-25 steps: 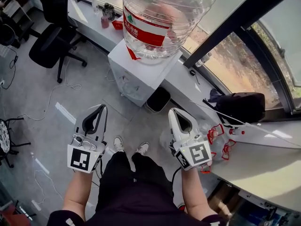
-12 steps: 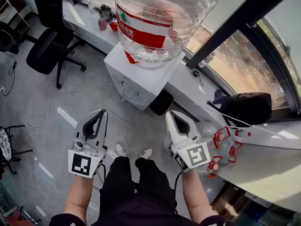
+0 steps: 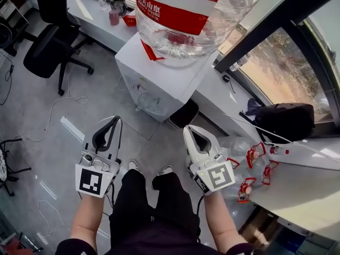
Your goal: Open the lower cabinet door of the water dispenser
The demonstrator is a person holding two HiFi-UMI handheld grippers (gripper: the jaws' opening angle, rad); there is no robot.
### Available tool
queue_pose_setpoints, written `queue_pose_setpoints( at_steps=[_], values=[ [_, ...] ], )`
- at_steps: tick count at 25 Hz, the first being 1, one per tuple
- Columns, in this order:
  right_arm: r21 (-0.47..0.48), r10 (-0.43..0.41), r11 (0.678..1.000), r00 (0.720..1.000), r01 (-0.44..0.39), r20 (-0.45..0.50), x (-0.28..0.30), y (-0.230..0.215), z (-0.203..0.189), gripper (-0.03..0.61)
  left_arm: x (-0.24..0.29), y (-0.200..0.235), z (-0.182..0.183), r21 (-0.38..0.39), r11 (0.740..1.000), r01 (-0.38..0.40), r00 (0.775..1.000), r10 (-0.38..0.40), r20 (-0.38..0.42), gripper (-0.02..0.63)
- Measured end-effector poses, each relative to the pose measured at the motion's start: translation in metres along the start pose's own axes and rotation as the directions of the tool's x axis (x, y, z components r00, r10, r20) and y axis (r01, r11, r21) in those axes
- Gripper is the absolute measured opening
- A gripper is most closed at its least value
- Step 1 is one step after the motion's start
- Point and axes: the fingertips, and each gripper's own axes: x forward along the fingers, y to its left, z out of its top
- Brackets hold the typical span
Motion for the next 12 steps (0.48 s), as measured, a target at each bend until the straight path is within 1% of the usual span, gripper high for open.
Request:
queue_pose_setpoints(
  at_steps=[2, 4, 6, 8, 11, 12],
  values=[
    [-0.002, 0.005, 1.000, 1.000, -0.005, -0.003, 0.003, 0.002, -0.014, 0.005, -0.002, -0.002, -0.016, -0.039, 0.999, -0.006, 1.000, 0.005, -0.017, 0.006],
    [-0.004, 0.012, 1.000, 1.000, -0.012, -0.002, 0.007, 0.003, -0.028, 0.005, -0.005, -0.001, -0.034, -0.057, 0.998, -0.018, 0.999, 0.016, -0.035, 0.006],
    [-0.011, 0.020, 1.000, 1.000, -0.020, -0.003, 0.013, 0.002, -0.044, 0.005, -0.006, 0.001, -0.049, -0.048, 0.999, -0.022, 1.000, 0.021, -0.023, 0.006],
    [-0.023, 0.025, 0.999, 1.000, -0.025, 0.007, 0.020, 0.000, -0.059, 0.005, -0.006, 0.004, -0.061, -0.028, 0.999, -0.023, 1.000, 0.024, 0.008, 0.006],
    [-0.033, 0.027, 0.999, 0.996, -0.025, 0.081, 0.032, -0.001, -0.071, 0.005, -0.006, 0.010, -0.083, -0.001, 0.999, -0.036, 0.999, 0.036, 0.036, 0.006],
    [-0.033, 0.028, 0.999, 0.995, -0.025, 0.093, 0.037, -0.003, -0.077, 0.005, -0.005, 0.012, -0.092, -0.005, 0.999, -0.042, 0.998, 0.042, 0.037, 0.006]
  ],
)
